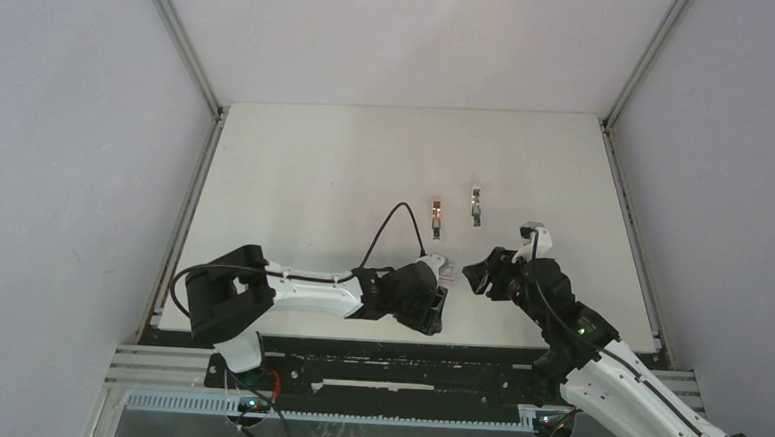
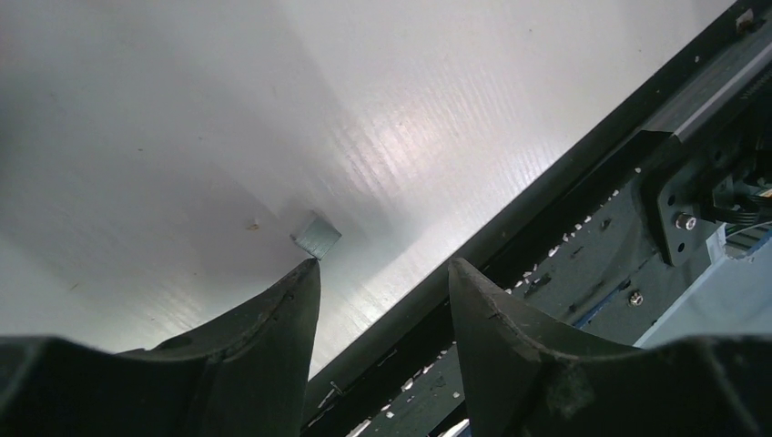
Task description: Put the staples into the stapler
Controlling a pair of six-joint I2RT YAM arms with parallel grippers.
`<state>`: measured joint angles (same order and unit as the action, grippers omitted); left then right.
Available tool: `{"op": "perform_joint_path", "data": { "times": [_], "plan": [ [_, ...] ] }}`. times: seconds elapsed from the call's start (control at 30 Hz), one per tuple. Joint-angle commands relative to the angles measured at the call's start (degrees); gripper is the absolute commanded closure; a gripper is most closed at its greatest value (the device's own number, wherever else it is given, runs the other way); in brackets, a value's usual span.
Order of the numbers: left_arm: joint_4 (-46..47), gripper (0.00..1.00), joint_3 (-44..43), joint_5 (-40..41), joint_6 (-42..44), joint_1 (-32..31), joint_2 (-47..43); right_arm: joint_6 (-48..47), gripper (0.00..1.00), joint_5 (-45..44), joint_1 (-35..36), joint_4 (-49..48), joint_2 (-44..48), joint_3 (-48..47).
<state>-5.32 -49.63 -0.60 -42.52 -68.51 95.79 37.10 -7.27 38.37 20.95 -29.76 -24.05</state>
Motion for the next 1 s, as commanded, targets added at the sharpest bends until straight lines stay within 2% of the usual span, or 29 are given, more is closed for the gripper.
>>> {"op": "perform_joint_path", "data": {
  "times": [0.0,0.17,0.3,0.47,0.6,0.73,0.83,0.97],
  "plan": [
    [-1.18,0.41,-1.91,-1.98,-0.67,-1.33,1.96,0.49,0.48,-0.66,0.13,-2.55,-0.05,-0.64],
    [0.30,0.41,-2.19,-1.41,-0.52,-1.73,2.55,0.46,0.48,-1.41,0.13,-2.29,-0.02,-0.64],
    [1.88,0.41,-1.19,2.36,0.48,-1.68,-0.07,0.54,0.47,-2.72,0.06,-1.55,0.37,-0.62],
    [4.56,0.34,2.94,9.01,4.45,-1.47,-10.13,-1.41,0.42,-3.19,-0.28,0.16,0.84,-0.69],
    [4.90,0.27,7.60,12.58,9.95,0.64,-19.93,-2.48,0.42,-0.29,-0.83,1.84,0.98,-0.81],
    [6.10,0.26,13.17,11.15,14.72,7.52,-27.77,-4.07,0.42,3.40,-0.14,2.77,-1.48,-0.95],
    [12.46,0.25,20.38,9.16,17.06,15.72,-34.16,-4.80,0.42,4.09,2.95,2.26,-5.25,-1.04],
    [21.70,0.25,30.07,3.44,15.13,27.66,-42.71,-4.61,0.42,1.26,9.83,2.12,-13.70,-2.96]
  ]
}}
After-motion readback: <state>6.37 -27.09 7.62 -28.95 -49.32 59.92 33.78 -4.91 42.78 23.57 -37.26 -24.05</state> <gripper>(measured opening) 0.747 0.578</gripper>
